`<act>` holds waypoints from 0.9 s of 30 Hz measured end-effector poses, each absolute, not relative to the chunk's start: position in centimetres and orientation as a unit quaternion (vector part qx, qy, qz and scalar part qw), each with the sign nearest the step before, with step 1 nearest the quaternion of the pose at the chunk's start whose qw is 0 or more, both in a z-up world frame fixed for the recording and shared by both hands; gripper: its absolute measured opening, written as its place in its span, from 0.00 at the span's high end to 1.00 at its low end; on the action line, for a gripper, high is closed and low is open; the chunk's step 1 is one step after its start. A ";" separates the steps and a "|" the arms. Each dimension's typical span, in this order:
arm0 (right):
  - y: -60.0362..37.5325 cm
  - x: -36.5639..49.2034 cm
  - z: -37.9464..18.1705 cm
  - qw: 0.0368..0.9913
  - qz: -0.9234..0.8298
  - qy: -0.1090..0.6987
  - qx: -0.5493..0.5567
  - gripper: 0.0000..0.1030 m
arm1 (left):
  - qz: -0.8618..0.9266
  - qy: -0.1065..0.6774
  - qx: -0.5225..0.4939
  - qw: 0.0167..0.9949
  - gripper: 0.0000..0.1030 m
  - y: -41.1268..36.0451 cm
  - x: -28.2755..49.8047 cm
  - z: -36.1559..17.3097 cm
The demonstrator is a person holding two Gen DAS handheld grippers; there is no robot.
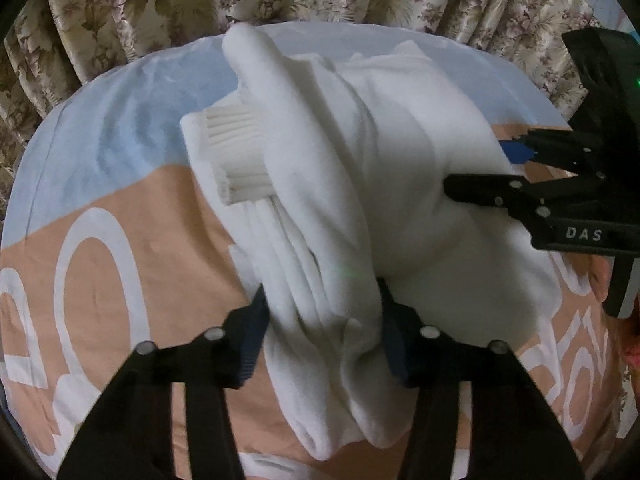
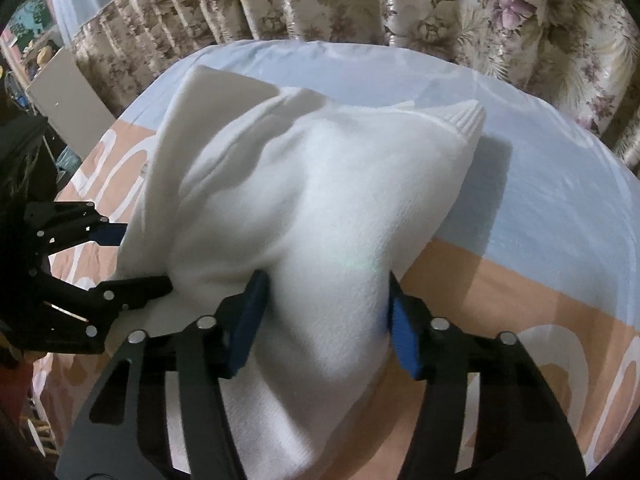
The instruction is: Fold small clothes
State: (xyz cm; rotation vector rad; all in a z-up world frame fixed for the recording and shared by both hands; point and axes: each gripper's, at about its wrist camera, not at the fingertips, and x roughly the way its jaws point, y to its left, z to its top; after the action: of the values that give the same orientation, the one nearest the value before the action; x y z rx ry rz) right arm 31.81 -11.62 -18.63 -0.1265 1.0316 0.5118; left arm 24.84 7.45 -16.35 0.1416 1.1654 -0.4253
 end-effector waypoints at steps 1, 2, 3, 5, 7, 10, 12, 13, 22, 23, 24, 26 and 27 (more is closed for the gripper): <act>-11.4 31.6 -18.5 0.839 0.241 0.483 -0.064 0.54 | -0.200 0.544 0.069 0.812 0.58 7.5 24.7 -16.3; -11.2 31.4 -18.4 0.843 0.241 0.477 -0.069 0.57 | -0.200 0.542 0.074 0.813 0.61 7.1 24.8 -16.3; -11.2 31.1 -18.3 0.846 0.241 0.471 -0.072 0.61 | -0.201 0.539 0.078 0.814 0.63 6.9 24.7 -16.3; -11.1 30.8 -18.1 0.852 0.240 0.459 -0.074 0.63 | -0.200 0.538 0.072 0.816 0.66 7.2 24.7 -16.1; -11.0 30.4 -17.9 0.858 0.239 0.449 -0.075 0.65 | -0.196 0.538 0.066 0.817 0.69 7.4 24.7 -15.9; -11.3 30.4 -17.5 0.868 0.238 0.432 -0.063 0.66 | -0.181 0.525 0.091 0.827 0.71 6.5 24.2 -15.1; -11.4 30.1 -17.1 0.873 0.238 0.421 -0.063 0.67 | -0.174 0.518 0.102 0.831 0.72 6.0 24.0 -14.5; -11.4 30.0 -17.0 0.874 0.238 0.419 -0.064 0.67 | -0.173 0.517 0.100 0.832 0.72 6.0 24.0 -14.3; -12.2 28.6 -12.7 0.895 0.246 0.367 -0.059 0.68 | -0.162 0.504 0.084 0.844 0.73 5.8 23.0 -11.0; -12.5 28.5 -12.1 0.898 0.245 0.361 -0.058 0.68 | -0.159 0.498 0.086 0.848 0.73 5.5 22.8 -10.2; -12.8 28.2 -11.2 0.901 0.245 0.353 -0.057 0.68 | -0.158 0.493 0.088 0.851 0.73 5.2 22.6 -9.6; -13.5 27.7 -10.2 0.906 0.242 0.343 -0.058 0.68 | -0.157 0.480 0.092 0.858 0.73 4.6 22.1 -7.9; -14.1 27.3 -9.2 0.910 0.240 0.334 -0.057 0.68 | -0.157 0.475 0.094 0.861 0.73 4.3 21.9 -7.2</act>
State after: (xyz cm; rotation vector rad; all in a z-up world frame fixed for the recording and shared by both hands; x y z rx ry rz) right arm 27.25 -14.07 -9.21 -0.1178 0.6880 0.4957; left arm 21.92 4.31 -7.19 0.1966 0.9957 -0.3288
